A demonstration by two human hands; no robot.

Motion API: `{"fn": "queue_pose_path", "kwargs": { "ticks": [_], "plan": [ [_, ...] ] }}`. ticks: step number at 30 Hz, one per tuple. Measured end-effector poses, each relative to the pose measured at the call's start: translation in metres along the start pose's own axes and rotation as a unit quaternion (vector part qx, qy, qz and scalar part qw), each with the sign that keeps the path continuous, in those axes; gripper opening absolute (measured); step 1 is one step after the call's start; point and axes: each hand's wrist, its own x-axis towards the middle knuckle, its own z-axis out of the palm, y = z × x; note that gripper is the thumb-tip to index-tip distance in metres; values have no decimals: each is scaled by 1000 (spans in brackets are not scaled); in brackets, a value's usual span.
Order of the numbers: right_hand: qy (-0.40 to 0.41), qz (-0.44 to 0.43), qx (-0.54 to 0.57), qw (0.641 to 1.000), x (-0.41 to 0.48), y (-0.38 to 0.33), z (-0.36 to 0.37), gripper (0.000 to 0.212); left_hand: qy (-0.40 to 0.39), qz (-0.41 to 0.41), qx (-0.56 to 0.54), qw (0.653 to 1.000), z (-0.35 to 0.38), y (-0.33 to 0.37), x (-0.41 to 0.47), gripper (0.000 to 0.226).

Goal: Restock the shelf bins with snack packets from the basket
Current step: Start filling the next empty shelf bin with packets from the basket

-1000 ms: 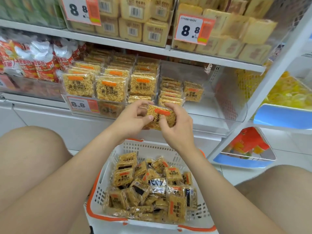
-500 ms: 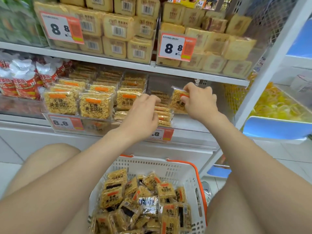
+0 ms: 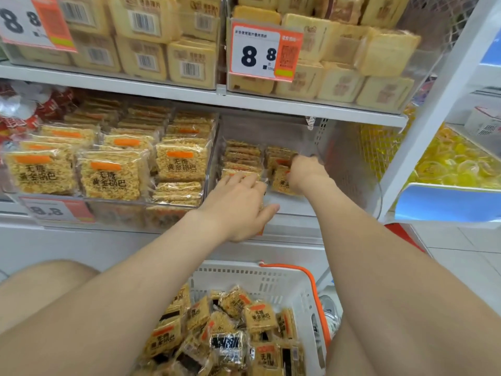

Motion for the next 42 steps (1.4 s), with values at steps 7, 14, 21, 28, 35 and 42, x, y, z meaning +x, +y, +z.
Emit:
{"fn": "queue_pose_path", "kwargs": {
  "ticks": [7, 14, 21, 28, 35, 42],
  "plan": [
    [56, 22, 101, 993, 9, -12, 3, 72, -44, -19, 5, 999, 0, -2, 1, 87],
    [45, 98, 321, 941, 13, -7, 7, 89, -66, -10, 21, 998, 4, -4, 1, 91],
    [13, 120, 315, 941, 7, 5, 2, 63, -80, -7, 20, 997, 2, -3, 2, 96],
    [1, 95, 273, 957, 2, 9, 0, 18, -92, -9, 11, 996, -1, -3, 2, 101],
    [90, 49, 136, 985, -22, -7, -10, 42, -26, 3, -27, 999, -2, -2, -8, 89],
    [150, -126, 137, 971, -92, -30, -31, 20, 173, 47, -38, 983, -10, 5, -37, 30]
  ]
}}
